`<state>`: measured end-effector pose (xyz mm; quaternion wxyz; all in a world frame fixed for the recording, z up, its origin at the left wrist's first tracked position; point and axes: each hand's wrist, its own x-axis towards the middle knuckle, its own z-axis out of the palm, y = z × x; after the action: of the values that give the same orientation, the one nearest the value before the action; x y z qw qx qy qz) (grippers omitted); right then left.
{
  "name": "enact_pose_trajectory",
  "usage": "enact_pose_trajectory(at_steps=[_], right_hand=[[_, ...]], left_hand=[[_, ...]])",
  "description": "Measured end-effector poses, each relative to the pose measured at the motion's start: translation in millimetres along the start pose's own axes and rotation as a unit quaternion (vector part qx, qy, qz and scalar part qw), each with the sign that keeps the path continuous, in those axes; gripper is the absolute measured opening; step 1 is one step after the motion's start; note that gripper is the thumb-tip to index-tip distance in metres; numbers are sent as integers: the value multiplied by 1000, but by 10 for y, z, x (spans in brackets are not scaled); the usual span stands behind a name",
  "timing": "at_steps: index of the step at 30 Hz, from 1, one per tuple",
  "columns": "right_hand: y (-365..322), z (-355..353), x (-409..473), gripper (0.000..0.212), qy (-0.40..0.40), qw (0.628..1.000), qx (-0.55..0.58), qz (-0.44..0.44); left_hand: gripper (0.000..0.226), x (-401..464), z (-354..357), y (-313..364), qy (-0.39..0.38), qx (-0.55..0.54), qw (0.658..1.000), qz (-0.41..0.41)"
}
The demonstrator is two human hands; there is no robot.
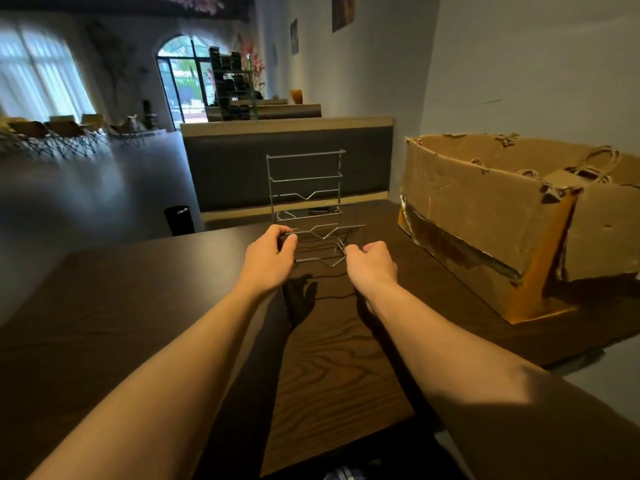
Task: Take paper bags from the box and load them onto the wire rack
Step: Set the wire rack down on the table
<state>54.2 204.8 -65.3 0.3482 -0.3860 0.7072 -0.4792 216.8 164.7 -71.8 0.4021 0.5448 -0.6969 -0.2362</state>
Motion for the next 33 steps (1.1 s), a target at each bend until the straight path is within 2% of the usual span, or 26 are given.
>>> enact_pose_trajectory(at_steps=[5,10,14,17,27,33], right_hand=[[-184,762,-283,32,-81,994,-53,-55],[-339,1468,-696,36,-187,973,-75,-113],[-400,1884,-1000,42,-222,960,-79,-150],[-435,2110,-1163,39,-247,953,-75,-161],[-445,2384,-1338,43,-295,936,-74,-177],[-490,2397,-1296,38,-343,914,-106,-190]], left_hand=[[34,-155,-729,-409,60,35,997,-45],[32,-469,-1519,-859,131,87,981,-111],[32,-676,-1961,-1142,179,100,968,-148],[33,-781,-2204,-1299,200,106,961,-160],[36,-847,-2455,-1457,255,157,937,-180],[36,-812,-2383,-1388,242,176,932,-202]])
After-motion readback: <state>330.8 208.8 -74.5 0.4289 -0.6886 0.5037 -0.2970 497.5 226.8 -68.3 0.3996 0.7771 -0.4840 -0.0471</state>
